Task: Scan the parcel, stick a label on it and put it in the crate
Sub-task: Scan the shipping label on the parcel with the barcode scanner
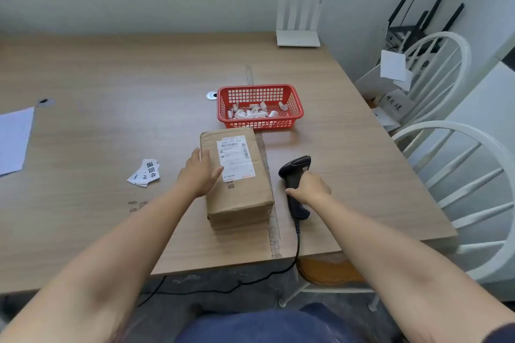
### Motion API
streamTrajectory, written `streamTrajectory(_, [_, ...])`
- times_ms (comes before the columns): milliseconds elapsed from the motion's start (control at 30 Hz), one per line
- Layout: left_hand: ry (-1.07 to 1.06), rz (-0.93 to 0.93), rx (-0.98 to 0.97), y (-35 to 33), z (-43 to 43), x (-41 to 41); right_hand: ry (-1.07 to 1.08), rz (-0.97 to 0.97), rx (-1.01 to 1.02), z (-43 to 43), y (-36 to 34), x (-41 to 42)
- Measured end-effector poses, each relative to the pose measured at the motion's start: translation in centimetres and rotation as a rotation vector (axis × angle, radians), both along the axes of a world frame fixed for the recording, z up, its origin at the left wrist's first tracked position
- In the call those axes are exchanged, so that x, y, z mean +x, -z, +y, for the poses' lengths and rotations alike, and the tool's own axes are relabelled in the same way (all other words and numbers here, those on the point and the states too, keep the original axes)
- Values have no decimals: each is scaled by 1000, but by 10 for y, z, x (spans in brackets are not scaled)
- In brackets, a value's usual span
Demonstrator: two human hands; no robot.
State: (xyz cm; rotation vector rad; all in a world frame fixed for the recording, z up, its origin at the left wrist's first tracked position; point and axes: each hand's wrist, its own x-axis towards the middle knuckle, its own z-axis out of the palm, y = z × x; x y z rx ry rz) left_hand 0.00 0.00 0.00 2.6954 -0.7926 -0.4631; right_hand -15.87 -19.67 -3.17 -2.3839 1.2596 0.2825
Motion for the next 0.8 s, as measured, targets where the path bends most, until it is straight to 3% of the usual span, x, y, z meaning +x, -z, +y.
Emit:
streamTrajectory(167, [-3,51,16,5,2,0,99,58,158,10,15,-1])
streamTrajectory(333, [-1,103,2,12,5,2,235,-12,250,11,23,3])
streamTrajectory(467, [-11,177,-82,15,3,0,406,-244,504,14,23,7])
streamTrajectory(567, [-89,249,-234,23,3,3,379,-413,509,17,9,12])
streamTrajectory(700, [-301,510,-422,35,6,8,331,-614,577,28,-14,22])
streamTrajectory(800, [-397,792,-497,40,11,4,280,-620,636,39,-22,33])
